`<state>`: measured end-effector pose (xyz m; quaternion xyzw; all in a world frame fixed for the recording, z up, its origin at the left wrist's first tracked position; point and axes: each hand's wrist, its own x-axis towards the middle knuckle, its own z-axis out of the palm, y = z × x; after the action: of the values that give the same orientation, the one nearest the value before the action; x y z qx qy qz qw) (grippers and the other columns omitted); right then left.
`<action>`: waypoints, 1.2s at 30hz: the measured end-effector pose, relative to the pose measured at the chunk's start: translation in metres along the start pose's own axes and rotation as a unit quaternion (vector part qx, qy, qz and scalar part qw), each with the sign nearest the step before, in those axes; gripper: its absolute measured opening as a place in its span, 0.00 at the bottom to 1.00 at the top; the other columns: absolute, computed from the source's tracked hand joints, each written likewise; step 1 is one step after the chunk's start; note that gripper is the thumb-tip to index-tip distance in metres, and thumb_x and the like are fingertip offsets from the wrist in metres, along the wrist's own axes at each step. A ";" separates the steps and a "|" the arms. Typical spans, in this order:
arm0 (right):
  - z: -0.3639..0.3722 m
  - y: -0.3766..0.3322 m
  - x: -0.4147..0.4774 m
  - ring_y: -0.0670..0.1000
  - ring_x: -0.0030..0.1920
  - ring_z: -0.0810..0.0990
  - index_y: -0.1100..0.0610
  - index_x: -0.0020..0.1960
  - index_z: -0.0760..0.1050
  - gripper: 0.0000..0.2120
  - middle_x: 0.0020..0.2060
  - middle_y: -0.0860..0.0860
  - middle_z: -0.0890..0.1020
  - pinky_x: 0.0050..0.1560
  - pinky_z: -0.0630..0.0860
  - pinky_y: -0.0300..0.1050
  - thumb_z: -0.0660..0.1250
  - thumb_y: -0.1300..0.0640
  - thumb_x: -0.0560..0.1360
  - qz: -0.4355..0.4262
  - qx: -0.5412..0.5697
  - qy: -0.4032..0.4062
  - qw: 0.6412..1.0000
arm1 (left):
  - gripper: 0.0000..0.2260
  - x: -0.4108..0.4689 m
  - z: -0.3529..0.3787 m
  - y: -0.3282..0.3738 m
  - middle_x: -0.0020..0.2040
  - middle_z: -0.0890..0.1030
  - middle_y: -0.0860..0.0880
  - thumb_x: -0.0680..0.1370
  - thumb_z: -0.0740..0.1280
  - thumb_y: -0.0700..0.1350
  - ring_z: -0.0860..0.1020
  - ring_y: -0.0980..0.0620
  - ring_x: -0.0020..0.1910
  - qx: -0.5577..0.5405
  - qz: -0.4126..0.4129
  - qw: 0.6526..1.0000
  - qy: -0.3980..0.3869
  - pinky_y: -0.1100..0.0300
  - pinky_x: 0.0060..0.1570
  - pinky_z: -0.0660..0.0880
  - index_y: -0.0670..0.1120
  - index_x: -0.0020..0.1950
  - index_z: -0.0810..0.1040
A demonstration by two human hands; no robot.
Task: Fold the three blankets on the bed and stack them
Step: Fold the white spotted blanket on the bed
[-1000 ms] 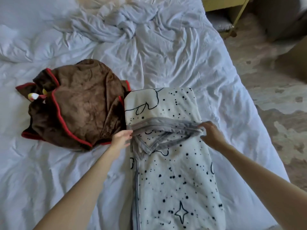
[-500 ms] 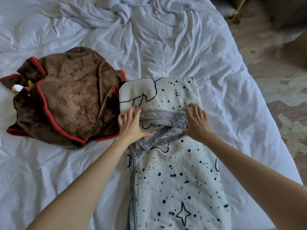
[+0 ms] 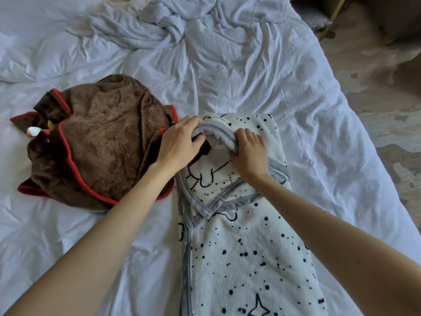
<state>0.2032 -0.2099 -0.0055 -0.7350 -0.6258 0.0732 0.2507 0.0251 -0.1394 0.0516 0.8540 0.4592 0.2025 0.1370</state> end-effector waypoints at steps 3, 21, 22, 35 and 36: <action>-0.021 0.012 0.024 0.57 0.41 0.74 0.59 0.47 0.71 0.11 0.41 0.54 0.76 0.50 0.68 0.49 0.63 0.67 0.65 0.016 -0.024 0.030 0.999 | 0.08 0.006 -0.014 -0.003 0.49 0.78 0.51 0.76 0.67 0.46 0.77 0.51 0.46 0.011 0.002 1.000 -0.009 0.55 0.37 0.73 0.46 0.53 0.77; -0.016 0.101 -0.023 0.56 0.55 0.71 0.53 0.70 0.59 0.35 0.63 0.56 0.66 0.39 0.74 0.46 0.70 0.65 0.67 0.085 -0.074 -0.200 0.973 | 0.40 -0.098 0.090 0.003 0.66 0.64 0.48 0.68 0.68 0.69 0.64 0.46 0.64 0.114 -0.097 0.940 -0.305 0.48 0.62 0.69 0.47 0.71 0.62; -0.013 0.101 -0.025 0.55 0.52 0.71 0.53 0.71 0.59 0.35 0.62 0.56 0.66 0.34 0.72 0.44 0.68 0.66 0.68 0.096 -0.074 -0.193 0.974 | 0.39 -0.101 0.095 0.005 0.65 0.64 0.48 0.68 0.68 0.68 0.65 0.45 0.64 0.137 -0.091 0.942 -0.292 0.48 0.61 0.69 0.47 0.70 0.62; -0.034 0.125 -0.065 0.55 0.50 0.73 0.58 0.60 0.74 0.21 0.52 0.55 0.75 0.46 0.75 0.49 0.71 0.65 0.67 -0.007 -0.113 -0.161 0.980 | 0.21 -0.107 0.067 -0.025 0.58 0.71 0.50 0.69 0.69 0.37 0.71 0.48 0.59 0.131 -0.002 0.965 -0.227 0.54 0.56 0.70 0.48 0.61 0.71; -0.030 0.126 -0.068 0.53 0.53 0.72 0.57 0.63 0.72 0.25 0.55 0.54 0.74 0.50 0.75 0.49 0.71 0.64 0.67 -0.004 -0.118 -0.214 0.970 | 0.24 -0.111 0.069 -0.027 0.62 0.70 0.51 0.71 0.67 0.39 0.69 0.49 0.62 0.109 -0.014 0.955 -0.277 0.54 0.60 0.68 0.47 0.66 0.69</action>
<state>0.3131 -0.2950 -0.0513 -0.7240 -0.6722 0.1532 0.0228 -0.0169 -0.2212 -0.0445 0.8796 0.4348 -0.0954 0.1677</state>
